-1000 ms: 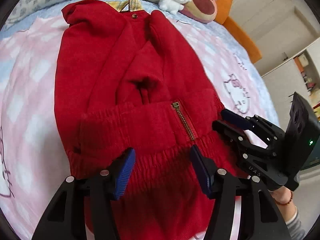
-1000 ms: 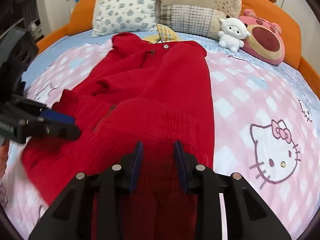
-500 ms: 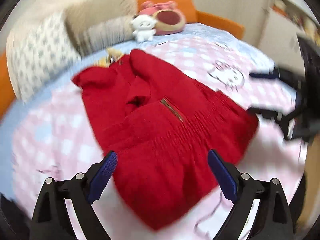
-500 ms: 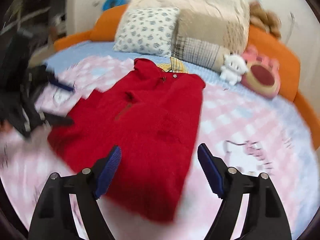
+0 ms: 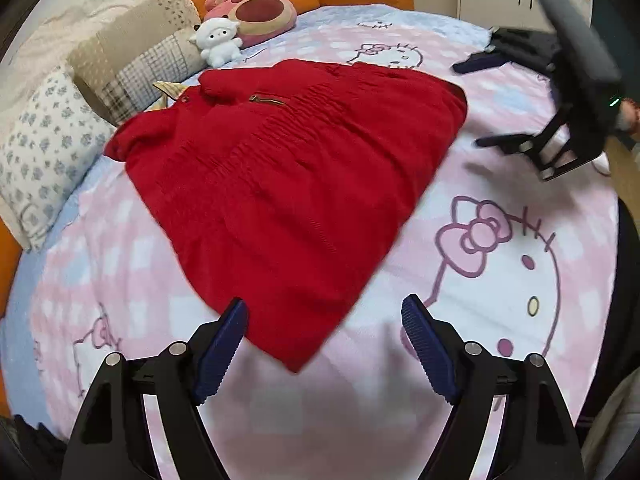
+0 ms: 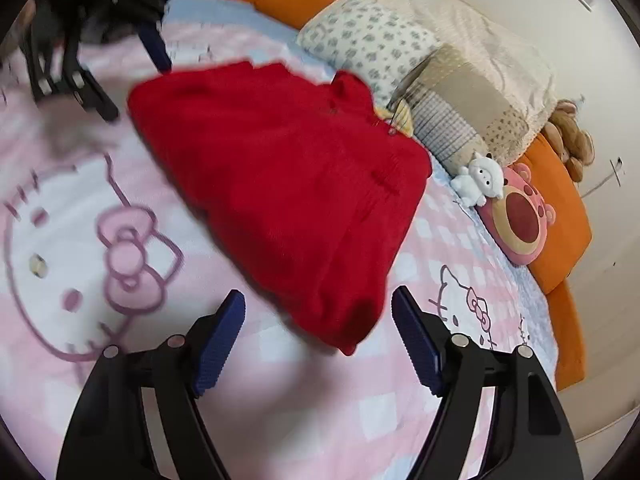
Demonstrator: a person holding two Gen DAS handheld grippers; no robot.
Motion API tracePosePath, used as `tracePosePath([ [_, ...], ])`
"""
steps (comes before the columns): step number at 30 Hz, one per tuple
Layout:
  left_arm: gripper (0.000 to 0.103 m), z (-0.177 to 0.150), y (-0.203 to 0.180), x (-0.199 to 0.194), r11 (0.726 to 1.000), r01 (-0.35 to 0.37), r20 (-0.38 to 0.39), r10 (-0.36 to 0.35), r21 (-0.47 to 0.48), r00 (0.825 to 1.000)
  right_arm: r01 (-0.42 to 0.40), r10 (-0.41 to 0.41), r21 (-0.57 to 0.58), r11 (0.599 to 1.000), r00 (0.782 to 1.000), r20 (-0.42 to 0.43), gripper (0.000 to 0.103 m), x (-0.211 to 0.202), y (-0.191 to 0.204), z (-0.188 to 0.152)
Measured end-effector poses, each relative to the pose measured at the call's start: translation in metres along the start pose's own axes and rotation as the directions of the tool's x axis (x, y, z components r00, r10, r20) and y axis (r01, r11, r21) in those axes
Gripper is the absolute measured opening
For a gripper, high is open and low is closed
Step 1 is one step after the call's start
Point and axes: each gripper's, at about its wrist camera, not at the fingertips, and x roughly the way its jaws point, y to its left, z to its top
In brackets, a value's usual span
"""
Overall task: Fold large clothes
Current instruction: 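Grasp the edges of the folded red cardigan with both grippers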
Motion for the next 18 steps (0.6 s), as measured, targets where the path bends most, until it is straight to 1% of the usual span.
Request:
tracePosePath([
  [4, 0.082, -0.007, -0.005, 0.003, 0.999, 0.032, -0.011, -0.031, 0.034, 0.999, 0.066, -0.067, -0.076, 0.995, 0.998, -0.015, 0.074, 0.024, 0.007, -0.004],
  [5, 0.084, -0.008, -0.004, 0.005, 0.998, 0.053, -0.018, -0.053, 0.029, 0.998, 0.056, -0.058, -0.079, 0.995, 0.998, -0.017, 0.074, 0.026, 0.008, -0.004],
  [7, 0.088, -0.010, 0.006, 0.008, 0.992, 0.119, -0.028, -0.120, -0.046, 0.992, -0.033, 0.033, 0.003, 0.999, 0.999, -0.016, 0.075, 0.029, -0.002, -0.002],
  [8, 0.088, -0.011, 0.017, 0.008, 0.977, 0.179, -0.022, -0.183, -0.120, 0.983, -0.122, 0.124, 0.108, 0.987, 0.992, -0.008, 0.076, 0.030, -0.015, -0.002],
  [9, 0.089, -0.013, 0.028, 0.007, 0.953, 0.235, -0.007, -0.241, -0.191, 0.971, -0.181, 0.183, 0.194, 0.964, 0.983, 0.009, 0.076, 0.030, -0.029, -0.003],
  [10, 0.091, -0.016, 0.043, 0.007, 0.907, 0.314, 0.018, -0.322, -0.282, 0.947, -0.272, 0.273, 0.318, 0.908, 0.961, 0.043, 0.076, 0.030, -0.050, -0.006],
  [11, 0.092, -0.020, 0.057, 0.008, 0.851, 0.374, 0.047, -0.384, -0.369, 0.922, -0.332, 0.333, 0.405, 0.852, 0.940, 0.072, 0.078, 0.029, -0.065, -0.011],
  [12, 0.092, -0.025, 0.069, 0.010, 0.793, 0.418, 0.066, -0.436, -0.443, 0.897, -0.403, 0.405, 0.509, 0.760, 0.907, 0.113, 0.079, 0.031, -0.084, -0.018],
  [13, 0.092, -0.028, 0.077, 0.013, 0.759, 0.434, 0.073, -0.459, -0.486, 0.885, -0.475, 0.486, 0.614, 0.631, 0.858, 0.164, 0.081, 0.036, -0.103, -0.028],
  [14, 0.092, -0.034, 0.086, 0.016, 0.725, 0.428, 0.070, -0.468, -0.539, 0.881, -0.507, 0.532, 0.680, 0.529, 0.823, 0.199, 0.083, 0.041, -0.116, -0.034],
  [15, 0.092, -0.038, 0.093, 0.022, 0.697, 0.414, 0.048, -0.479, -0.585, 0.876, -0.522, 0.570, 0.740, 0.424, 0.789, 0.230, 0.083, 0.047, -0.127, -0.043],
  [16, 0.092, -0.041, 0.097, 0.028, 0.678, 0.408, 0.032, -0.494, -0.611, 0.869, -0.519, 0.603, 0.794, 0.318, 0.757, 0.253, 0.084, 0.055, -0.138, -0.052],
  [17, 0.092, -0.045, 0.099, 0.034, 0.655, 0.402, 0.018, -0.511, -0.640, 0.860, -0.508, 0.614, 0.816, 0.277, 0.746, 0.256, 0.086, 0.059, -0.142, -0.056],
  [18, 0.093, -0.047, 0.099, 0.038, 0.638, 0.407, 0.020, -0.523, -0.654, 0.852, -0.500, 0.636, 0.833, 0.237, 0.728, 0.256, 0.086, 0.064, -0.143, -0.059],
])
